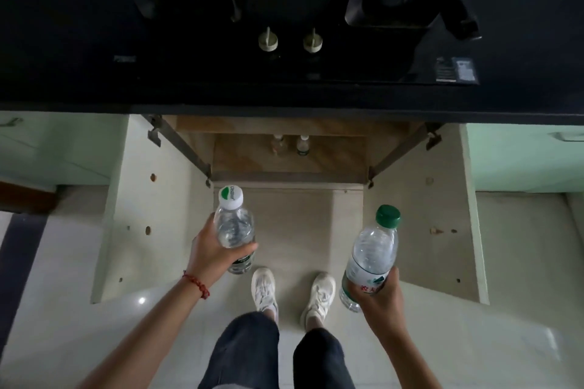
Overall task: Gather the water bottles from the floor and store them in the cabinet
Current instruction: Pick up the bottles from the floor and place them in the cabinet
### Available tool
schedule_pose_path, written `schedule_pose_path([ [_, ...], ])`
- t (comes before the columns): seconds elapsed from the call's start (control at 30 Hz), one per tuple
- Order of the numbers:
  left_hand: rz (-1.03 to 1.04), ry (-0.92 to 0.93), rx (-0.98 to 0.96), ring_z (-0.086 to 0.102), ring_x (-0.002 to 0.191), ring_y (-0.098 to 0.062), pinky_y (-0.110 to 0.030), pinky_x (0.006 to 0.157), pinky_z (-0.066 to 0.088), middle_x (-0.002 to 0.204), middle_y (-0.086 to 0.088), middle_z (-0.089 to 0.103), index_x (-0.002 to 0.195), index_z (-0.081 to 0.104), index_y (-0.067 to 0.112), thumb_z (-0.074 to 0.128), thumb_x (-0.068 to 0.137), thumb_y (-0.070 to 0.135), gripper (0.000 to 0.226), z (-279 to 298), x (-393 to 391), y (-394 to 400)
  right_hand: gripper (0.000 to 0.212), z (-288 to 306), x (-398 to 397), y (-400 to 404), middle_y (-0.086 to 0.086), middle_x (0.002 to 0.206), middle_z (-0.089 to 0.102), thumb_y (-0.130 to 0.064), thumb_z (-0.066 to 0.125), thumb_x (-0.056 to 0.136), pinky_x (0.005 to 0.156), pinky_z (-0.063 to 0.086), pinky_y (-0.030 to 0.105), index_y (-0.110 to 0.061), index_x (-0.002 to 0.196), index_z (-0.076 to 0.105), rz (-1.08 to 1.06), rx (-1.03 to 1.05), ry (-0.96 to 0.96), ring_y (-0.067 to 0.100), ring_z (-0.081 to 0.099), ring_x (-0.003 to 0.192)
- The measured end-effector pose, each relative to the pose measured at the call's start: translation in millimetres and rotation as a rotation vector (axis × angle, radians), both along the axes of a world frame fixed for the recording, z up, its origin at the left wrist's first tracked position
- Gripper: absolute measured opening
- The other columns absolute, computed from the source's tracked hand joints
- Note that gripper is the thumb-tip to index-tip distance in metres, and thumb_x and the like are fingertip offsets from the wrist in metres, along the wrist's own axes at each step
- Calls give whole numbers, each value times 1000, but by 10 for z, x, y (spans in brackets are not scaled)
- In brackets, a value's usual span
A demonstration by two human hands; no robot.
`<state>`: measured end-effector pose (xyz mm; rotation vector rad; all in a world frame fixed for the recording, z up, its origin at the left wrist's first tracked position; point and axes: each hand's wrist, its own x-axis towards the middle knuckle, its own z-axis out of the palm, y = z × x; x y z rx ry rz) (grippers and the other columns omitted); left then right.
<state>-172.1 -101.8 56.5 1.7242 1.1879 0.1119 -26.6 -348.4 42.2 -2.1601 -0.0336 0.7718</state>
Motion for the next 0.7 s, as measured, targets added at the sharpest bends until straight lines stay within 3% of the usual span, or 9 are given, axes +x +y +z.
schedule_pose_path([
  [0.1, 12, -7, -5, 54, 82, 6, -13, 71, 41, 87, 22, 57, 103, 50, 26, 85, 51, 27, 63, -193, 196, 24, 49, -185, 263, 156, -6, 80, 60, -10, 80, 62, 59, 45, 29, -16, 96, 45, 54, -29, 13, 20, 60, 72],
  [0.23, 50, -20, -61, 57, 84, 7, -3, 65, 41, 90, 18, 61, 105, 51, 23, 86, 52, 25, 63, -527, 397, 26, 50, -515, 541, 365, -1, 83, 60, -12, 80, 62, 61, 43, 30, -17, 98, 44, 90, -35, 30, 22, 58, 74],
  [0.37, 93, -47, -106, 60, 81, 9, -3, 67, 42, 90, 17, 63, 102, 52, 29, 78, 40, 43, 68, -937, 591, 57, 50, -1027, 773, 585, 5, 89, 61, -13, 81, 60, 65, 46, 32, -23, 92, 44, 86, -8, -6, 24, 60, 78],
  [0.47, 142, -58, -126, 60, 84, 6, -6, 71, 44, 90, 17, 63, 93, 50, 39, 72, 34, 50, 64, -1364, 741, 118, 51, -1487, 921, 747, 6, 86, 60, -8, 83, 59, 58, 43, 22, -28, 85, 44, 77, 33, -43, 21, 60, 74],
  [0.6, 184, -73, -119, 63, 87, -13, -22, 80, 49, 92, 6, 65, 105, 55, 22, 84, 39, 35, 73, -2021, 970, 254, 58, -2140, 1109, 965, 8, 93, 59, -9, 85, 58, 58, 38, 15, -18, 97, 42, 74, 64, -73, 24, 59, 79],
  [0.7, 209, -83, -113, 58, 93, -18, -24, 80, 46, 99, 0, 62, 111, 53, 18, 87, 51, 17, 69, -2554, 1147, 395, 63, -2687, 1251, 1142, 4, 99, 55, -5, 83, 61, 62, 38, 10, -21, 103, 39, 75, 125, -83, 21, 56, 87],
])
